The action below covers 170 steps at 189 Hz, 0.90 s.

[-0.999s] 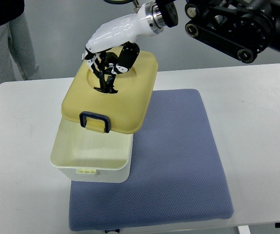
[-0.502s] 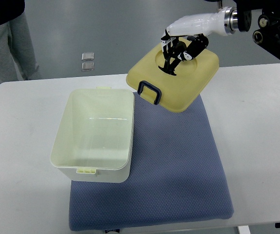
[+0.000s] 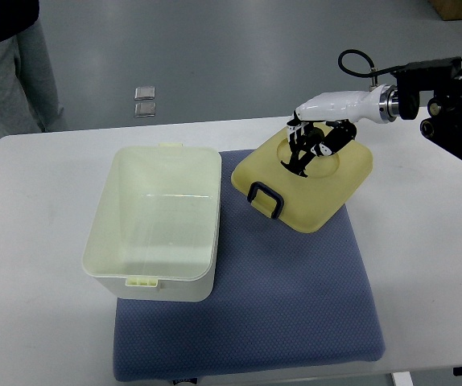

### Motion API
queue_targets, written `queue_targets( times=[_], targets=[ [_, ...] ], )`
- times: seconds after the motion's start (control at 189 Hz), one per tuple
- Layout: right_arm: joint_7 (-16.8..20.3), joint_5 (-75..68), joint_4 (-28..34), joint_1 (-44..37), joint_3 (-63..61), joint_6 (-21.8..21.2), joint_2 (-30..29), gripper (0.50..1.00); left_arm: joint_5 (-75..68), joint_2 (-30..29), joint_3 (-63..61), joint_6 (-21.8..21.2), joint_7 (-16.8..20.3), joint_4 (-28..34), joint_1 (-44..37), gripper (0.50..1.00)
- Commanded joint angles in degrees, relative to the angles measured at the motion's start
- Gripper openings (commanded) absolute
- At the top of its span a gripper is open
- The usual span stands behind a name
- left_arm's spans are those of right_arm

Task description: Open white storage box with right hand

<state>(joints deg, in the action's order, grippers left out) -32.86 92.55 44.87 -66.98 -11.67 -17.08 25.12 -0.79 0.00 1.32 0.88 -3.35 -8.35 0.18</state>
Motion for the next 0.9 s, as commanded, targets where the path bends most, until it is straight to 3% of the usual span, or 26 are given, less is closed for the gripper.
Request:
queue_targets(
  times=[0.0,0.545,0.613,0.635,0.64,0.645,0.656,0.661,0.666,0.672,0.677,0.687,0.894],
  targets=[
    [-0.45,0.0,0.04,1.68,-0.02,0.12,-0.16,0.5,0.0,0.0,0.0,0.0,0.01,0.0,0.0,1.0],
    [-0.98,-0.35,0.22,5.37,-0.11,0.3,-3.85,0.5,0.0,0.0,0.0,0.0,0.01,0.0,0.0,1.0],
    [-0.98,-0.7,0.22,5.37,-0.28,0.12,-3.85,0.619,0.0,0.0,0.0,0.0,0.01,0.0,0.0,1.0],
    [-0.89,-0.97,0.22,5.37,-0.37,0.03,-3.85,0.678,0.0,0.0,0.0,0.0,0.01,0.0,0.0,1.0],
    [-0.89,-1.23,0.22,5.37,-0.54,-0.14,-3.85,0.717,0.0,0.0,0.0,0.0,0.01,0.0,0.0,1.0],
    [-0.89,-1.23,0.22,5.37,-0.54,-0.14,-3.85,0.717,0.0,0.0,0.0,0.0,0.01,0.0,0.0,1.0],
    [-0.98,-1.84,0.22,5.37,-0.63,-0.4,-3.85,0.807,0.0,0.0,0.0,0.0,0.01,0.0,0.0,1.0],
    [-0.98,-1.84,0.22,5.37,-0.63,-0.41,-3.85,0.807,0.0,0.0,0.0,0.0,0.01,0.0,0.0,1.0],
    [-0.98,-2.28,0.3,5.37,-0.55,-0.41,-3.76,0.856,0.0,0.0,0.0,0.0,0.01,0.0,0.0,1.0],
    [-0.98,-2.28,0.3,5.37,-0.54,-0.41,-3.76,0.856,0.0,0.0,0.0,0.0,0.01,0.0,0.0,1.0],
    [-0.98,-2.63,0.3,5.37,-0.54,-0.49,-3.76,0.901,0.0,0.0,0.0,0.0,0.01,0.0,0.0,1.0],
    [-0.89,-2.98,0.3,5.37,-0.46,-0.67,-3.76,0.923,0.0,0.0,0.0,0.0,0.01,0.0,0.0,1.0],
    [-0.89,-7.56,1.01,5.28,-0.9,-5.06,-3.67,0.932,0.0,0.0,0.0,0.0,0.01,0.0,0.0,1.0]
  ],
)
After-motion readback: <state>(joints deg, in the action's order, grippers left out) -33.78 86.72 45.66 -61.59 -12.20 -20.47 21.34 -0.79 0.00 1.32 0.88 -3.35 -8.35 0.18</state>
